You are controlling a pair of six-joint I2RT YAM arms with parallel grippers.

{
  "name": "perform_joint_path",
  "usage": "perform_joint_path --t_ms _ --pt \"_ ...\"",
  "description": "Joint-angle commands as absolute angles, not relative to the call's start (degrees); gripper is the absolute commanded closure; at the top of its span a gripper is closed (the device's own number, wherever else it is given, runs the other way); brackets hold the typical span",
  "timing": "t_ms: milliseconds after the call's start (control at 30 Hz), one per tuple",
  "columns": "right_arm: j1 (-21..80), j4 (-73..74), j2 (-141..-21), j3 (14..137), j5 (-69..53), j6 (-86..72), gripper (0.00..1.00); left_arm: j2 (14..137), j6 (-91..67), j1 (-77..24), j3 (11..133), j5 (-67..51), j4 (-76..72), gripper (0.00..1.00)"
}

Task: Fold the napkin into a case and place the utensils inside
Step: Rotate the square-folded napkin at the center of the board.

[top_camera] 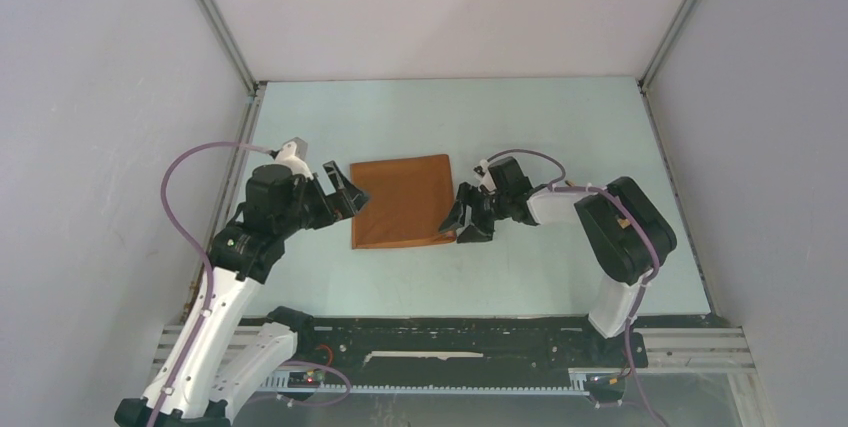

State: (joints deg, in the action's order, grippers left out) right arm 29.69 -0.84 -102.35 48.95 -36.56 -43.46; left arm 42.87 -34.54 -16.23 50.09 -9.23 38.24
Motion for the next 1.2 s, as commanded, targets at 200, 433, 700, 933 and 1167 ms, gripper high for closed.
perform_joint_path --t_ms 200,433,700,933,1167 --pt "28.87 -3.06 -106.97 50.54 -33.29 -43.91 0.49 42.34 -33.54 -16.27 50.01 -9.62 37.61 0.00" --pt "27.46 -1.82 -107.31 51.48 -34.34 -42.58 0.80 43.74 -33.67 -16.28 50.12 -10.62 36.65 0.00" --pt "19.22 25.64 -112.34 64.00 -35.16 -29.36 1.00 45.75 -33.46 -16.30 49.48 -12.03 35.24 0.00" --pt "13.52 45.98 -126.21 87.55 -32.32 -13.27 0.96 55.14 -33.73 -16.26 50.55 -18.88 31.98 0.00" --pt "13.50 72.10 -143.30 132.87 -19.32 6.55 0.60 74.43 -27.99 -15.10 62.75 -13.14 34.82 0.00"
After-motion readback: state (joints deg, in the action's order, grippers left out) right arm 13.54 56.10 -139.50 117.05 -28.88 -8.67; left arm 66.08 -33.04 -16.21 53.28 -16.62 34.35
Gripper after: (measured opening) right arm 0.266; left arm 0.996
